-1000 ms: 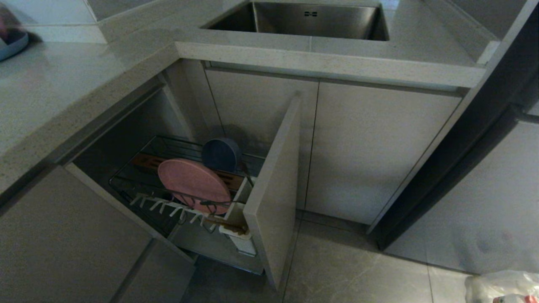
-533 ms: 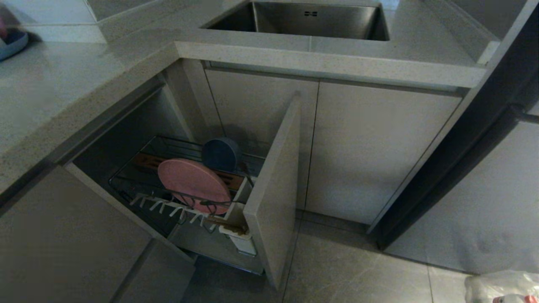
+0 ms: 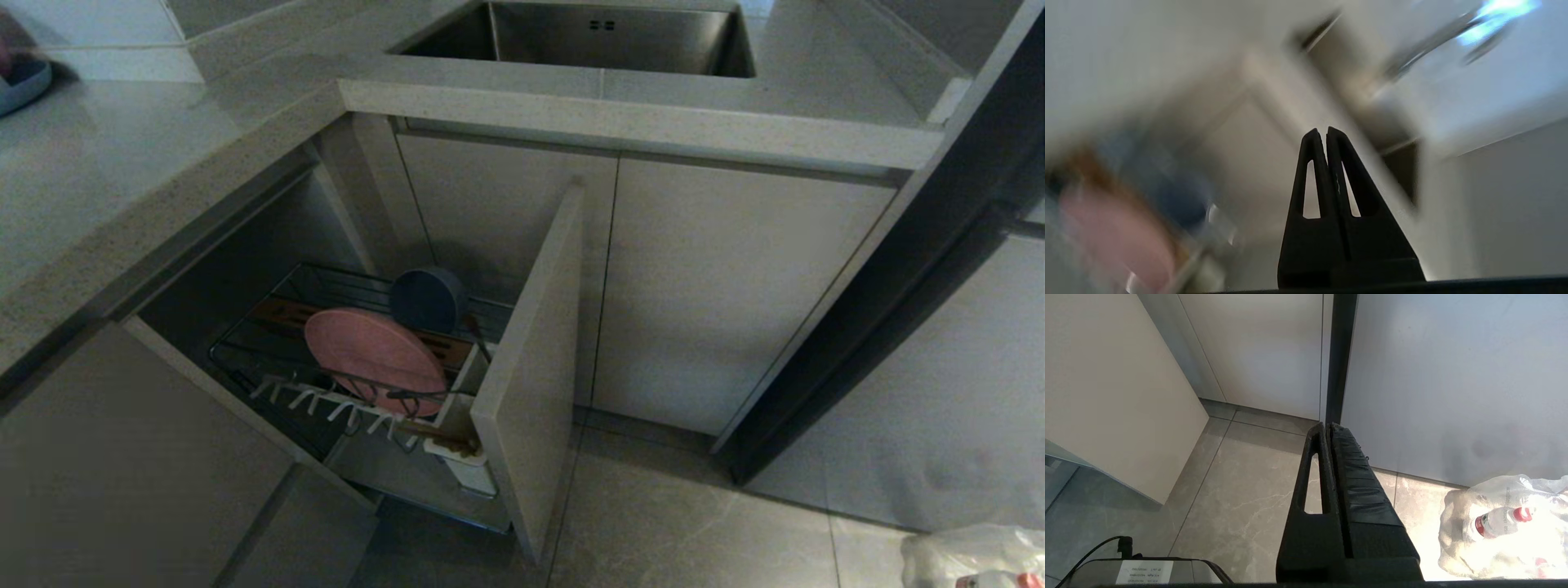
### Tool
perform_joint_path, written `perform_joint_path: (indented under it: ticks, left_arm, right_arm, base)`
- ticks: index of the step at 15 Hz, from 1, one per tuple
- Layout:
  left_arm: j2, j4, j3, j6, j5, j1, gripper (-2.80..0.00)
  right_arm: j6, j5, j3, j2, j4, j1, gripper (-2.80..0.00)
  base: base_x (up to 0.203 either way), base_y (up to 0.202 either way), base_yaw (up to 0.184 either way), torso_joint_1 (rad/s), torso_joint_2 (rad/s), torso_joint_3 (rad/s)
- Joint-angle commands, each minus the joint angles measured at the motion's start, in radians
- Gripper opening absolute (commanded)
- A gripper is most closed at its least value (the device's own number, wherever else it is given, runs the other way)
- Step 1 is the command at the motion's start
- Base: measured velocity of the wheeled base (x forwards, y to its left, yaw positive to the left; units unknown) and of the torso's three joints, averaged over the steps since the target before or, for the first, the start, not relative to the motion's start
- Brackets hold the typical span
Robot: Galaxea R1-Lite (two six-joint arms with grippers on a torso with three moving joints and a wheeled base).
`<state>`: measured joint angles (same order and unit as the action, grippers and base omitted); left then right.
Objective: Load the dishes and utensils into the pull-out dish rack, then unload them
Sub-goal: Take the plate out of the cupboard
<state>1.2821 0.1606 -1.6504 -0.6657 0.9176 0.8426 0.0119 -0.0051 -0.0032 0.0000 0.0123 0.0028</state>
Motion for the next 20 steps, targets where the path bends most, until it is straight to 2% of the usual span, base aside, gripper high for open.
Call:
perform_joint_path:
  ticks: [1, 2, 4, 5, 6, 8, 11, 15, 17, 20]
  left_arm:
    - [0.1, 0.151, 0.029, -0.18, 0.096, 0.066, -2.8]
    - [0.113, 0.261, 0.032, -0.261, 0.106, 0.069, -2.8]
    - [0.149, 0.495, 0.028, -0.464, 0.115, 0.073, -2.8]
    - [0.171, 0.579, 0.023, -0.569, 0.115, 0.073, -2.8]
    - [0.195, 0.607, 0.017, -0.626, 0.115, 0.066, -2.8]
    - [0.218, 0.614, 0.015, -0.667, 0.105, 0.02, -2.8]
    - [0.273, 0.614, 0.018, -0.694, -0.013, -0.101, -2.8]
    - [0.334, 0.603, 0.02, -0.75, -0.17, -0.219, -2.8]
    - [0.369, 0.6, 0.016, -0.757, -0.25, -0.257, -2.8]
    - [0.394, 0.603, 0.015, -0.804, -0.255, -0.255, -2.8]
  right_arm:
    - [0.0, 0.0, 0.0, 0.002, 0.0, 0.0, -2.8]
    - [0.0, -0.001, 0.0, 0.002, 0.0, 0.0, -2.8]
    - [0.0, 0.001, 0.0, 0.002, 0.0, 0.0, -2.8]
    - [0.0, 0.0, 0.0, 0.002, 0.0, 0.0, -2.8]
    - [0.0, 0.001, 0.0, 0.002, 0.0, 0.0, -2.8]
    - [0.0, 0.001, 0.0, 0.002, 0.0, 0.0, -2.8]
    - [0.0, -0.001, 0.0, 0.002, 0.0, 0.0, -2.8]
    - [0.0, 0.0, 0.0, 0.002, 0.0, 0.0, -2.8]
    - [0.0, 0.0, 0.0, 0.002, 0.0, 0.0, -2.8]
    - [0.0, 0.0, 0.0, 0.002, 0.0, 0.0, -2.8]
  base:
    - [0.0, 0.0, 0.0, 0.0, 0.0, 0.0]
    - [0.0, 0.0, 0.0, 0.0, 0.0, 0.0]
    - [0.0, 0.0, 0.0, 0.0, 0.0, 0.0]
    - [0.0, 0.0, 0.0, 0.0, 0.0, 0.0]
    - [0.0, 0.0, 0.0, 0.0, 0.0, 0.0]
    - [0.0, 0.0, 0.0, 0.0, 0.0, 0.0]
    - [0.0, 0.0, 0.0, 0.0, 0.0, 0.0]
    - [0.0, 0.0, 0.0, 0.0, 0.0, 0.0]
    - [0.0, 0.0, 0.0, 0.0, 0.0, 0.0]
    - [0.0, 0.0, 0.0, 0.0, 0.0, 0.0]
